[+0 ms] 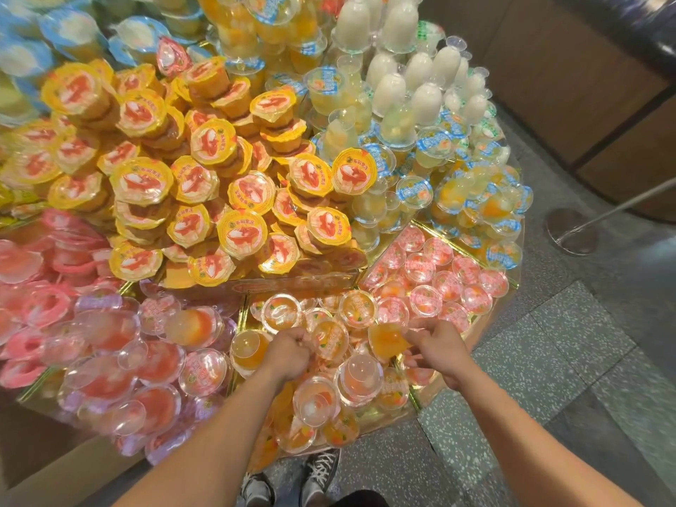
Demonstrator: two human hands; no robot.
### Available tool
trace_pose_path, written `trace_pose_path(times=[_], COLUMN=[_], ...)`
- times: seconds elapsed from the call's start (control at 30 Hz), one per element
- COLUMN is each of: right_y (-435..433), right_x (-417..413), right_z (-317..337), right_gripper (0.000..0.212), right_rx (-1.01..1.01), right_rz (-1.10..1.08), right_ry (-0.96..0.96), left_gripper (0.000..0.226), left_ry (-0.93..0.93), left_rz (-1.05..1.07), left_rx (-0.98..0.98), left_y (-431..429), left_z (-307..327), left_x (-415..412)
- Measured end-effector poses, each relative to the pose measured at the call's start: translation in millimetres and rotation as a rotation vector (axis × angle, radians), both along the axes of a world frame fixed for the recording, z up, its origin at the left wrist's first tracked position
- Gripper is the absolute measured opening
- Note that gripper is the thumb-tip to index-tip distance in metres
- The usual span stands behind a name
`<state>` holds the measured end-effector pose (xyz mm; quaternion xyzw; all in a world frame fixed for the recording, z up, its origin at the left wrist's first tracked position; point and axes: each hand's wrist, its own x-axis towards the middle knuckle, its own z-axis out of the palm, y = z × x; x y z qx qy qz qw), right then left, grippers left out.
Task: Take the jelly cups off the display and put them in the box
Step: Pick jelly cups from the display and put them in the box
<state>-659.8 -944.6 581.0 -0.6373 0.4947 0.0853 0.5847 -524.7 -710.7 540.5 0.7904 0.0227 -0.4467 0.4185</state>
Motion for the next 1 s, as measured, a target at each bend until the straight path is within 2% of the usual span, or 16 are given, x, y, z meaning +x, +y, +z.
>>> trace_pose_path(times=[0.13, 0.23, 0.4, 0.53, 0.67, 0.77, 1.0], right_y=[-1.9, -4.7, -9.2, 2.3, 21.1, 32.6, 41.4], right_x=[0.8, 4.3, 15.4, 33.6, 57.8, 69.8, 76.5], right_z=[6.5, 17.2, 41.1, 57.7, 52.7, 40.4, 31.7], right_gripper=[0.026, 0.030, 0.034, 0.028, 0.038, 0.044, 0.047], right_rx=[-0.007, -0.030, -0.176, -0.445, -0.645, -0.700, -0.742], right_rz=[0.010, 0.021, 0.079, 0.278, 0.517, 0.659, 0.692], right_ry=[-0.004, -0.003, -0.031, -0.058, -0.059, 0.005, 0.034], left_gripper=[0.039, 0.030, 0.049, 0.056, 0.059, 0.061, 0.065], left_ry=[-0.001, -0.050, -0.073, -0.106, -0.114, -0.101, -0.155], left_rz=[0.014, -0.046, -0.055, -0.137, -0.197, -0.199, -0.243], left_rx=[0.030, 0.100, 0.191, 0.256, 0.308, 0.313, 0.355], left_y=[-1.1, 0.2, 4.5, 4.4, 3.8, 3.6, 3.5], left_z=[0.8, 4.0, 5.1, 10.9, 14.0, 19.5, 39.1], left_x=[-0.6, -0.8, -2.9, -2.4, -2.1, -2.6, -4.0])
